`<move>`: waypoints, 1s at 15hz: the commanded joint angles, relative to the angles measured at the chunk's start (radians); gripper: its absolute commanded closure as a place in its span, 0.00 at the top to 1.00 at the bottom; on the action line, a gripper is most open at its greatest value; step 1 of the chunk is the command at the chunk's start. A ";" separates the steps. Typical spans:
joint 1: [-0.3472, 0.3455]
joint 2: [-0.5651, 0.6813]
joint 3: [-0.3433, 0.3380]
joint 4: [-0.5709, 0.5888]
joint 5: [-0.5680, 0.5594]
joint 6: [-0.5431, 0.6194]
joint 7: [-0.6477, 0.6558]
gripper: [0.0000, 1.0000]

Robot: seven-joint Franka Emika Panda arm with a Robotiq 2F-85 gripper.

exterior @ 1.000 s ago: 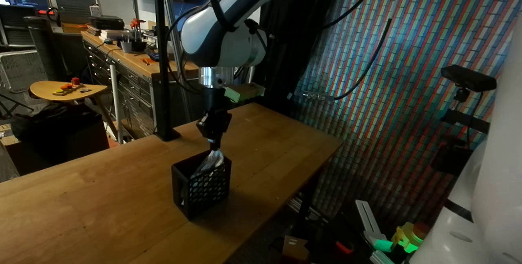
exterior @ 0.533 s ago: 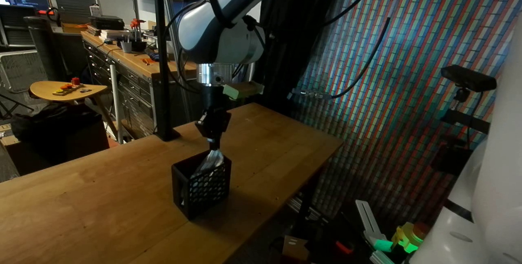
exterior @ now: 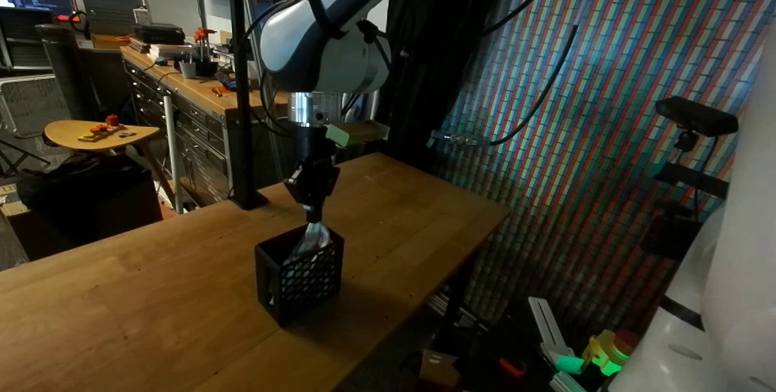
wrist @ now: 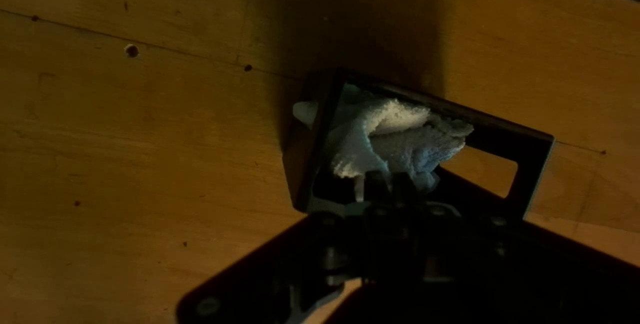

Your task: Pick up the cloth and put it in the box

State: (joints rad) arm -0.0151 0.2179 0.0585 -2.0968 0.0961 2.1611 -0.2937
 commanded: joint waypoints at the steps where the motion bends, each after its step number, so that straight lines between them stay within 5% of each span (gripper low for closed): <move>1: 0.020 0.010 0.016 0.031 0.030 0.001 0.038 0.09; 15: 0.063 0.120 0.077 0.071 0.159 0.041 0.122 0.08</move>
State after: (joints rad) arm 0.0488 0.3154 0.1304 -2.0501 0.2262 2.1899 -0.1762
